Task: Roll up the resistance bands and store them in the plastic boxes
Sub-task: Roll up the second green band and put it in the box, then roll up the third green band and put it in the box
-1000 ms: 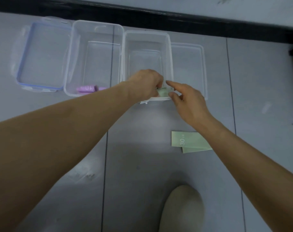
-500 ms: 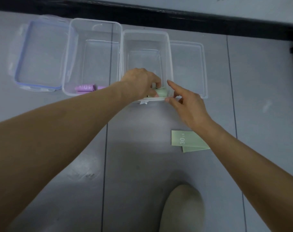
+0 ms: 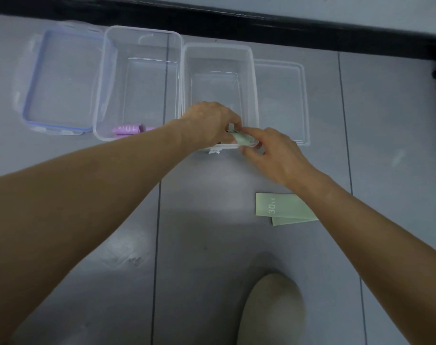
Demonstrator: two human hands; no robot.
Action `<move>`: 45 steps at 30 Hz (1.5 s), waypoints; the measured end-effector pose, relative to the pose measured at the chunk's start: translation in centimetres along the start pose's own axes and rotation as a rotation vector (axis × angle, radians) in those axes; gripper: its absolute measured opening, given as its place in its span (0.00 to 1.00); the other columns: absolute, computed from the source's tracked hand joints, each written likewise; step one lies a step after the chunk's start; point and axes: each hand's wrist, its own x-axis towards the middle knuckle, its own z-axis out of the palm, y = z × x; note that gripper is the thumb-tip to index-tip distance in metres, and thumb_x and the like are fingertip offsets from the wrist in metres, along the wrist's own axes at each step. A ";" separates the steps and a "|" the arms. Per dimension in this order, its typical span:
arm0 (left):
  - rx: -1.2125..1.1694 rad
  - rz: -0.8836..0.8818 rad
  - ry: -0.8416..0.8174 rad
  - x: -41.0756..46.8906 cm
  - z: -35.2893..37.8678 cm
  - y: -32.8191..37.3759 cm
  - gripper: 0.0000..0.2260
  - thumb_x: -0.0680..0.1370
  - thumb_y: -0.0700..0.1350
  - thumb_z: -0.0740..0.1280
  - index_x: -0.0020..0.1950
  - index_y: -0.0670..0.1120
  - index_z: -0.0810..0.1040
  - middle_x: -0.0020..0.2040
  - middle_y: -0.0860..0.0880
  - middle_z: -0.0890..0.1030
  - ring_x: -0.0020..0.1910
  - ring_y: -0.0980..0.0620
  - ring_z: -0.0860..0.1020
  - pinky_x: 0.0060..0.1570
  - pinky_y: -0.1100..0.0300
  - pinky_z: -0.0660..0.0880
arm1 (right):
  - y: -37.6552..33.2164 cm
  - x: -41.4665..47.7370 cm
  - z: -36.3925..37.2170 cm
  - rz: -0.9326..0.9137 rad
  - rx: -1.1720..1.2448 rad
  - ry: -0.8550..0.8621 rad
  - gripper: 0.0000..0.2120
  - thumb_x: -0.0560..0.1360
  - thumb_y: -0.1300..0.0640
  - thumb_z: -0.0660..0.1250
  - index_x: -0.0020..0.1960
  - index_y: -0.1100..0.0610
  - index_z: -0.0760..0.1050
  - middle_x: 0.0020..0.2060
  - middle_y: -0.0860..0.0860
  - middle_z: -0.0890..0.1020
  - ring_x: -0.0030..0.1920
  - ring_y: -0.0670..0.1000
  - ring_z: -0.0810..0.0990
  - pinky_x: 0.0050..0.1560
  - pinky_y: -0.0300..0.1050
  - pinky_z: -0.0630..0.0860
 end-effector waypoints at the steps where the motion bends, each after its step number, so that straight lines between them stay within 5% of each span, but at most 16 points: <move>1: -0.009 -0.001 -0.004 -0.1 -0.1 0.0 0.14 0.77 0.59 0.65 0.60 0.57 0.77 0.50 0.52 0.79 0.49 0.50 0.76 0.48 0.53 0.75 | -0.1 0.1 0.0 -0.003 -0.006 -0.009 0.21 0.79 0.44 0.62 0.72 0.40 0.69 0.47 0.49 0.75 0.45 0.50 0.75 0.46 0.43 0.68; 14: -0.048 -0.117 -0.140 0.4 0.1 0.1 0.12 0.77 0.50 0.64 0.59 0.57 0.79 0.56 0.55 0.81 0.57 0.49 0.77 0.57 0.53 0.69 | -0.4 -0.3 0.7 0.118 0.199 0.028 0.31 0.77 0.43 0.67 0.77 0.36 0.57 0.55 0.49 0.76 0.55 0.51 0.76 0.59 0.45 0.71; 21: -0.050 -0.162 -0.067 0.4 0.5 0.5 0.08 0.76 0.52 0.66 0.55 0.58 0.78 0.56 0.55 0.80 0.56 0.49 0.76 0.52 0.54 0.66 | -0.4 -1.2 1.2 0.201 0.333 0.125 0.40 0.74 0.40 0.70 0.76 0.31 0.49 0.45 0.41 0.73 0.44 0.48 0.75 0.60 0.50 0.74; 31: -0.171 -0.092 -0.089 0.0 -0.4 0.1 0.12 0.78 0.50 0.68 0.62 0.55 0.79 0.58 0.52 0.78 0.58 0.50 0.75 0.57 0.57 0.70 | 0.1 -2.2 1.4 0.274 0.409 0.093 0.47 0.70 0.44 0.76 0.77 0.35 0.48 0.46 0.45 0.75 0.41 0.46 0.75 0.55 0.44 0.74; 36: -0.196 -0.074 0.014 -0.9 -1.7 0.7 0.11 0.81 0.45 0.63 0.62 0.52 0.79 0.60 0.50 0.78 0.58 0.48 0.76 0.57 0.58 0.69 | 1.4 -3.7 0.7 0.255 0.397 0.057 0.39 0.76 0.59 0.68 0.78 0.37 0.52 0.46 0.47 0.76 0.33 0.44 0.74 0.43 0.40 0.74; 41: -0.237 0.091 0.491 -4.5 -1.2 4.9 0.10 0.80 0.47 0.61 0.58 0.51 0.79 0.50 0.49 0.80 0.49 0.46 0.79 0.48 0.54 0.74 | 3.9 -7.4 0.3 0.276 0.366 0.218 0.24 0.79 0.62 0.60 0.70 0.39 0.69 0.43 0.52 0.78 0.32 0.47 0.73 0.38 0.44 0.74; 45: -0.311 0.232 0.367 -7.7 4.9 9.1 0.10 0.79 0.46 0.63 0.60 0.51 0.77 0.50 0.48 0.78 0.46 0.44 0.80 0.43 0.49 0.77 | 5.7 -10.3 1.4 0.335 0.274 0.221 0.18 0.80 0.57 0.61 0.64 0.39 0.75 0.40 0.46 0.79 0.35 0.44 0.76 0.41 0.39 0.72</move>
